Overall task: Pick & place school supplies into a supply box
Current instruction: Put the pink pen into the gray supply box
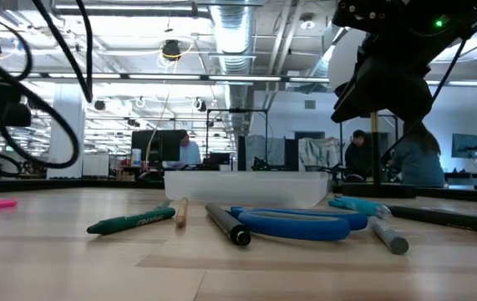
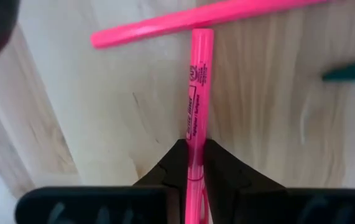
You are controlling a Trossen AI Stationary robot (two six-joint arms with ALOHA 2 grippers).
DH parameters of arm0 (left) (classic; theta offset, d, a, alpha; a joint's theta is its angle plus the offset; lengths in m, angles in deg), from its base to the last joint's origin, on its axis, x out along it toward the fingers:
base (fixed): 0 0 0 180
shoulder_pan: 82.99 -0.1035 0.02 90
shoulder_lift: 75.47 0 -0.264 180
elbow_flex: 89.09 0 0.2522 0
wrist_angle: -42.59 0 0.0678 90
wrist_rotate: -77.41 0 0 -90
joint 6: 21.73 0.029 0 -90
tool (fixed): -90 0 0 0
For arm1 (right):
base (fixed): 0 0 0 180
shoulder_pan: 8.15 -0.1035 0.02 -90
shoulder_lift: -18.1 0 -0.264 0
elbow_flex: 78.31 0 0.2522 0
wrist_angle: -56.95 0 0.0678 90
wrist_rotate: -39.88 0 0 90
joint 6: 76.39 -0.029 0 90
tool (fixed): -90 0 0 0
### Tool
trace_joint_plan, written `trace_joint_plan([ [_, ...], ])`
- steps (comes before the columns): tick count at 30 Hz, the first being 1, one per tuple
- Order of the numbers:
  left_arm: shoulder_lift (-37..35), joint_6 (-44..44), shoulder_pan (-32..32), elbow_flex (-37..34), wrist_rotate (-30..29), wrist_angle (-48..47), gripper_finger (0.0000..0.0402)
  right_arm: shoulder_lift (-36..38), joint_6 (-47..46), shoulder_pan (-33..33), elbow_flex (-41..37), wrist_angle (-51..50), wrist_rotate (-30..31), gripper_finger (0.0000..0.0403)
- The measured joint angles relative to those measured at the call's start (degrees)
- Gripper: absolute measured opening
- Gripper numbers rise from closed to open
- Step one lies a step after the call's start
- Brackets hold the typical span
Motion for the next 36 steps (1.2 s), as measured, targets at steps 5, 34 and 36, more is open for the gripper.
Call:
trace_joint_plan([
  [5,0.1,0.07,-0.99,1.04,-1.31,0.39,0.0025,0.0,0.0,0.0,0.0,-0.05,0.0,0.012],
  [34,0.06,13.64,-9.49,12.52,-29.71,-3.63,0.0021,0.0,0.02,0.11,0.0,-0.16,0.0,0.012],
  [36,0.01,18.64,-11.82,12.61,-32.43,-0.98,0.0021,0.0,0.02,0.11,0.0,-0.18,0.0,0.012],
])
